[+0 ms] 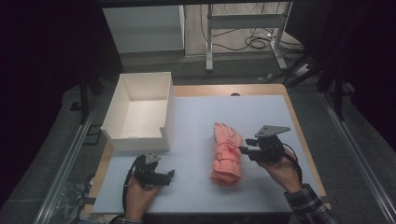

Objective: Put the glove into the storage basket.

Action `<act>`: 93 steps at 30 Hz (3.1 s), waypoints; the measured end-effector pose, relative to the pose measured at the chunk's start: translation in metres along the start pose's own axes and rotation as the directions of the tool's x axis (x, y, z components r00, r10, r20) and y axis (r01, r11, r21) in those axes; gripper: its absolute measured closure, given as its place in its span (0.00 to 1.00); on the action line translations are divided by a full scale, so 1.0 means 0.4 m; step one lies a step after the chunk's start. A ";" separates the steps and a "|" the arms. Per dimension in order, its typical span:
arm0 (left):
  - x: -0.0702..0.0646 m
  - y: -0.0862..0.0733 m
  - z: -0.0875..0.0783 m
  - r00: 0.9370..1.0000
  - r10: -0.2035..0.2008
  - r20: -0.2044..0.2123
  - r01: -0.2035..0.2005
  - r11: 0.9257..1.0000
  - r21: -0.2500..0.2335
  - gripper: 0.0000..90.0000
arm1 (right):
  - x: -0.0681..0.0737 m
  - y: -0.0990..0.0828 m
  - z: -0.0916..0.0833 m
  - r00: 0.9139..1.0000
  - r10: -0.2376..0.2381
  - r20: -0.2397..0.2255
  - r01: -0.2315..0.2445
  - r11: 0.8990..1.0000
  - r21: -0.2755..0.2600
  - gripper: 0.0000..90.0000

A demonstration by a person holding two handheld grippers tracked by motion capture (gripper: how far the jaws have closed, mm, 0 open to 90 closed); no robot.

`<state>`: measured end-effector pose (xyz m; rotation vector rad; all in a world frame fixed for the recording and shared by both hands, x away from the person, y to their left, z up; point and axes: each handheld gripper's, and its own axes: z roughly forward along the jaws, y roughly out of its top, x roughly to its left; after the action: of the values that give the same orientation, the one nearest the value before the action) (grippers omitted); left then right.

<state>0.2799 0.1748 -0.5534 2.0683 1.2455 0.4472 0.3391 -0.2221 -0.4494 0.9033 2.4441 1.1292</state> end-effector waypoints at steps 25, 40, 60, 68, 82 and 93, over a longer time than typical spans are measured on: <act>0.001 0.000 -0.001 1.000 0.006 0.000 -0.006 1.000 0.004 0.02 | 0.021 -0.189 -0.003 0.991 0.087 -0.098 -0.084 0.996 0.030 0.84; 0.001 0.000 -0.001 1.000 0.007 0.000 -0.007 1.000 0.004 0.02 | 0.092 -0.221 0.028 0.978 0.056 -0.199 -0.042 0.997 0.071 0.99; 0.001 0.000 -0.001 1.000 0.006 0.000 -0.006 1.000 0.003 0.02 | 0.137 -0.188 0.094 0.979 0.013 -0.202 0.000 0.998 0.063 0.97; 0.002 0.000 -0.002 1.000 0.011 0.001 -0.011 1.000 0.009 0.02 | 0.154 -0.166 0.121 0.979 -0.002 -0.203 0.014 0.998 0.058 0.96; 0.001 0.000 -0.001 1.000 0.006 0.001 -0.006 1.000 0.004 0.02 | 0.185 -0.130 0.174 0.978 -0.037 -0.203 0.047 0.998 0.044 0.96; 0.001 0.000 -0.001 1.000 0.007 0.000 -0.007 1.000 0.006 0.02 | 0.192 -0.118 0.186 0.977 -0.041 -0.208 0.050 0.998 0.039 0.93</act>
<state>0.2801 0.1753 -0.5531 2.0788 1.2415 0.4471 0.2987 -0.1525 -0.5341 0.7719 2.6512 1.2130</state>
